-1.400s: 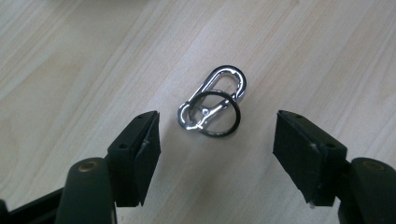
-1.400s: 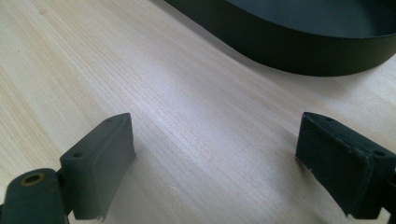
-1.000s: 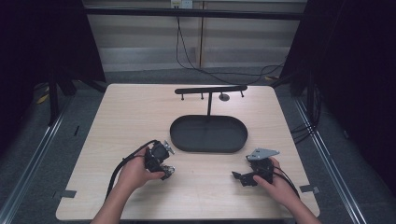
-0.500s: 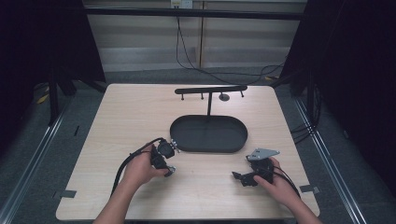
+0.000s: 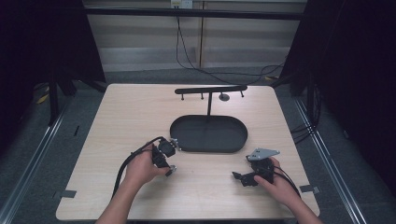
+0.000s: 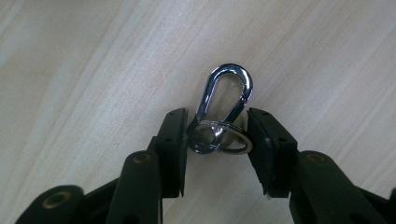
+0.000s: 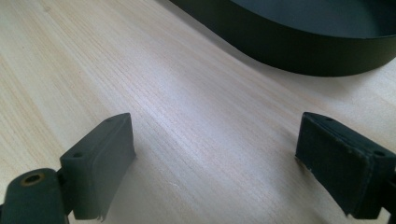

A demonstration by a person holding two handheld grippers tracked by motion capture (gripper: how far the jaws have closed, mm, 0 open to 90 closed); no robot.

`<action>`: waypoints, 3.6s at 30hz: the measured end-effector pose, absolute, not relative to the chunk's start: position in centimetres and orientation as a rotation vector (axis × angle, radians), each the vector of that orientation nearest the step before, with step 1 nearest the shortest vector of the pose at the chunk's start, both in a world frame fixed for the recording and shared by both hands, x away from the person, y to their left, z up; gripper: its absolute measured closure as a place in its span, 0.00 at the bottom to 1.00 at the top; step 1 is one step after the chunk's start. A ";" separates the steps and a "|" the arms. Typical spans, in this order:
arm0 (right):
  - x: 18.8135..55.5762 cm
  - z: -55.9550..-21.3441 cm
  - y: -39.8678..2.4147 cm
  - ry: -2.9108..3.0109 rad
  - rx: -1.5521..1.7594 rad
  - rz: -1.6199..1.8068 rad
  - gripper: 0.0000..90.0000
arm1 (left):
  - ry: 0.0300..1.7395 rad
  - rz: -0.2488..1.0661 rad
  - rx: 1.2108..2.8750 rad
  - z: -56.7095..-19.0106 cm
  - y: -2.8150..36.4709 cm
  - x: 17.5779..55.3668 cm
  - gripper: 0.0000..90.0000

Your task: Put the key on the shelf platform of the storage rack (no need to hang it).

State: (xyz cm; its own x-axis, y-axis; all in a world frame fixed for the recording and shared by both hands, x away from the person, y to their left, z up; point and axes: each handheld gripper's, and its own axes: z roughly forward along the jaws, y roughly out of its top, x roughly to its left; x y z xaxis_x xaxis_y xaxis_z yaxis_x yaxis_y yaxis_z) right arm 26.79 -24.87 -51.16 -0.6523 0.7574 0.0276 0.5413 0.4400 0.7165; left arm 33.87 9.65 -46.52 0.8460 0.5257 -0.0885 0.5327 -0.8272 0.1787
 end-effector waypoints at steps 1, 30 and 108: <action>26.8 -51.2 -24.9 2.398 1.117 1.030 0.12 | 0.828 -0.056 2.823 -46.5 9.7 33.9 0.65; 26.8 -51.1 -24.9 2.400 1.115 1.028 0.12 | 0.800 -0.004 2.760 -45.8 6.6 34.4 0.64; 26.9 -51.2 -25.0 2.406 1.100 1.036 0.12 | 1.054 -0.086 2.632 -37.4 4.3 43.0 0.99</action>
State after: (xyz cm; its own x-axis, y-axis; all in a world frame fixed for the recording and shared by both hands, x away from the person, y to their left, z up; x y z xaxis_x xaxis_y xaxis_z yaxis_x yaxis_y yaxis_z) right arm 26.91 -24.96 -51.16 -0.6623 0.7488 0.0258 0.5333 0.4469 0.7182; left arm 43.04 4.29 -37.45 0.7282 0.6648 -0.1667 0.6830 -0.6837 0.2569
